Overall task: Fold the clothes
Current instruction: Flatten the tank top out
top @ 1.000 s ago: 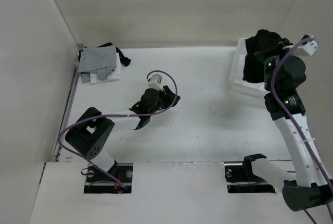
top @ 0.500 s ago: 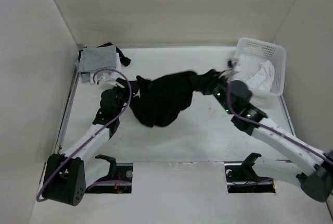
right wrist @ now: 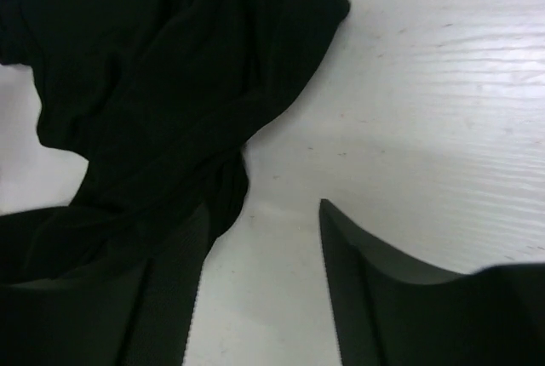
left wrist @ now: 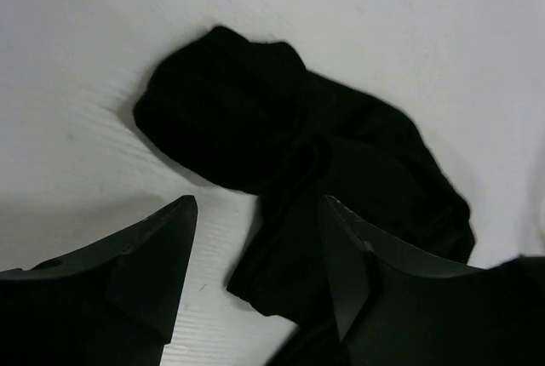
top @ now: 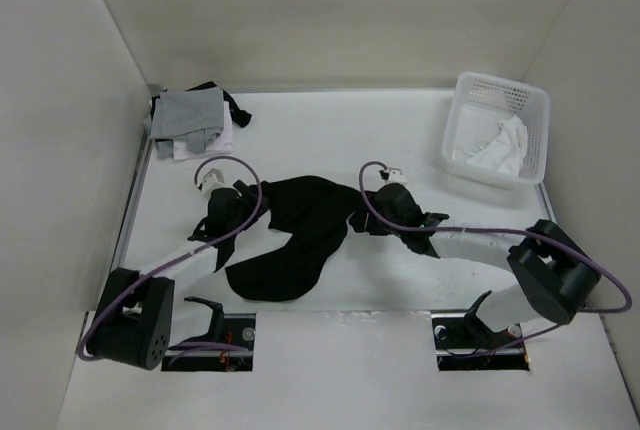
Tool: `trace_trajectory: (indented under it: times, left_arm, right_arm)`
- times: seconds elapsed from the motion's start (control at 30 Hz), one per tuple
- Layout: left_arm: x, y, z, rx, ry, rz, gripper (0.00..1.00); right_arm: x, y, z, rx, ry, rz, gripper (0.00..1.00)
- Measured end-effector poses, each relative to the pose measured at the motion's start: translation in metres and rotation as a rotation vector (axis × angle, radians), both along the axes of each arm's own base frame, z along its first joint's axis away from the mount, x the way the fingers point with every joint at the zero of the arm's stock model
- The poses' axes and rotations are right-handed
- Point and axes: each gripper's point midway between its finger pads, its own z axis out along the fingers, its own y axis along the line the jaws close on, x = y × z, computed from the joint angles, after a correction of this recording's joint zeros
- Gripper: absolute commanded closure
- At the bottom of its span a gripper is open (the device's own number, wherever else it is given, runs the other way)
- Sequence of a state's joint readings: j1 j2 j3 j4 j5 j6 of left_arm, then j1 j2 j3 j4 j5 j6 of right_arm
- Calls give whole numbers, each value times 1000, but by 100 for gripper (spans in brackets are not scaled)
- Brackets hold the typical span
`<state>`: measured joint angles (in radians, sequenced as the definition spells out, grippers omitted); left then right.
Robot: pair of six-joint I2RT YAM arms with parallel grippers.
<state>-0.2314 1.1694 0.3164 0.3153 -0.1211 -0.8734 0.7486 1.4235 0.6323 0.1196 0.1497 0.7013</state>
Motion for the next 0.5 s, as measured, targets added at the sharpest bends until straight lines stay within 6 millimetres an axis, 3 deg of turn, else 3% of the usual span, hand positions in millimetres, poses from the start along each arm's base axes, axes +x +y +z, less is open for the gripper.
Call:
trace_trajectory:
  times: [0.1, 0.23, 0.4, 0.43, 0.5]
  left_arm:
    - [0, -22, -17, 65, 58, -80, 41]
    - [9, -39, -22, 90, 66, -123, 46]
    - [25, -53, -17, 100, 45, -143, 53]
    - [29, -54, -16, 102, 42, -140, 55]
    - [37, -54, -15, 107, 37, -130, 70]
  right_arm:
    - [10, 14, -16, -8, 24, 10, 36]
    - [32, 27, -18, 10, 9, -7, 44]
    - [62, 19, -22, 18, -14, -91, 50]
    - [68, 17, -24, 15, -13, -110, 55]
    - [77, 13, -27, 15, -17, -141, 76]
